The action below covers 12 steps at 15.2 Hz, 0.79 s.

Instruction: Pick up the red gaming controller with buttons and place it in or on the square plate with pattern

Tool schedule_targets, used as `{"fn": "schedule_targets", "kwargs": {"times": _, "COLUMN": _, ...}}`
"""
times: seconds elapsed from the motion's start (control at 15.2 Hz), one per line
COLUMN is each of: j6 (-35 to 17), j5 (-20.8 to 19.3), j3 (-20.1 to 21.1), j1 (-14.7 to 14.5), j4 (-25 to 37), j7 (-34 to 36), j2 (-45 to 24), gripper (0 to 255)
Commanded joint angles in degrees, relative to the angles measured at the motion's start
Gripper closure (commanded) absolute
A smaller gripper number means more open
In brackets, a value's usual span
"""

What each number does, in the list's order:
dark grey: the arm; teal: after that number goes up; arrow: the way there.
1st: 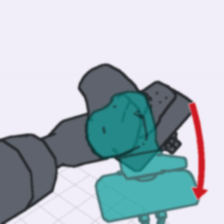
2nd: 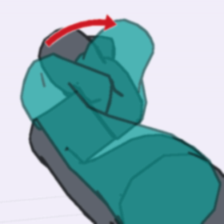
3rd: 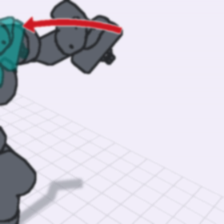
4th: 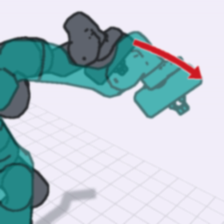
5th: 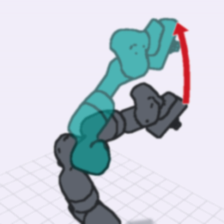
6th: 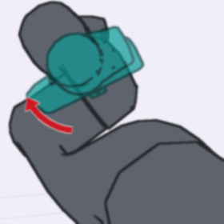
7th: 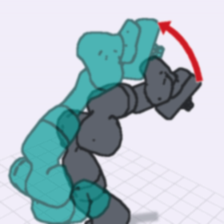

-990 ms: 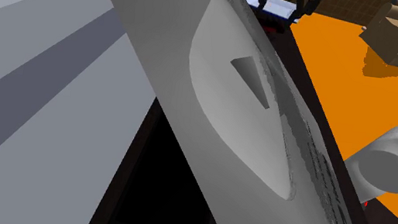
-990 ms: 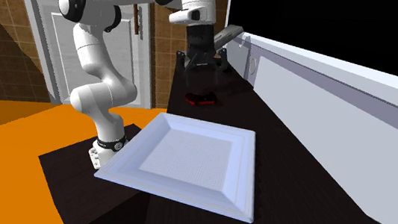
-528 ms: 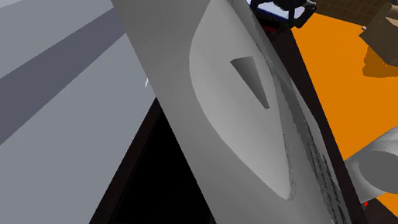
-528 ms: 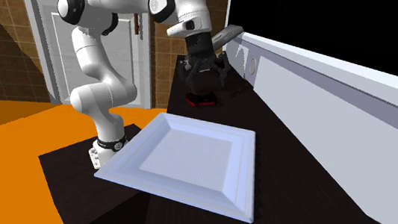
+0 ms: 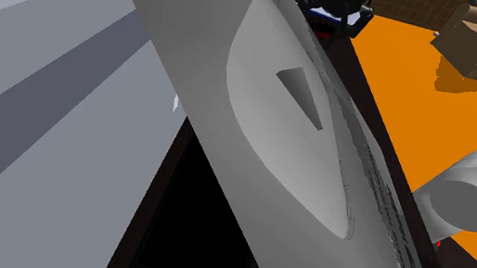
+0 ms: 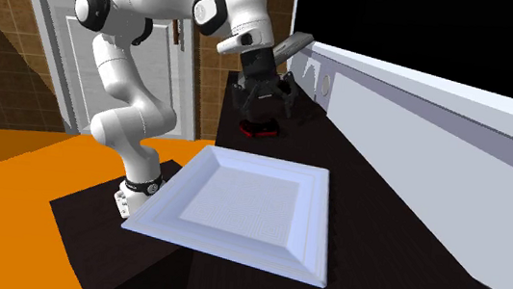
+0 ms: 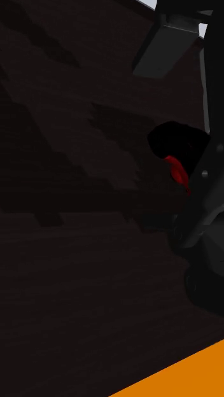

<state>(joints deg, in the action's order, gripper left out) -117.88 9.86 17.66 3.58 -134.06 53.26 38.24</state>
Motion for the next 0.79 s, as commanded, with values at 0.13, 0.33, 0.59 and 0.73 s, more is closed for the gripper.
{"fn": "schedule_targets", "kwargs": {"times": 0.13, "j6": 0.00, "j5": 0.00, "j3": 0.00, "j1": 0.00, "j4": 0.00, "j7": 0.00, "j2": 0.00, "gripper": 255}}
{"fn": "schedule_targets", "kwargs": {"times": 0.33, "j6": 0.01, "j5": 0.00, "j3": 0.00, "j1": 0.00, "j4": 0.01, "j7": 0.00, "j2": 0.01, "gripper": 255}}
{"fn": "schedule_targets", "kwargs": {"times": 0.59, "j6": 0.01, "j5": 0.01, "j3": 0.01, "j1": -0.01, "j4": -0.03, "j7": 0.01, "j2": 0.03, "gripper": 255}}
{"fn": "schedule_targets", "kwargs": {"times": 0.73, "j6": 0.73, "j5": -0.10, "j3": -0.09, "j1": 0.06, "j4": 0.81, "j7": 0.02, "j2": -0.07, "gripper": 255}}
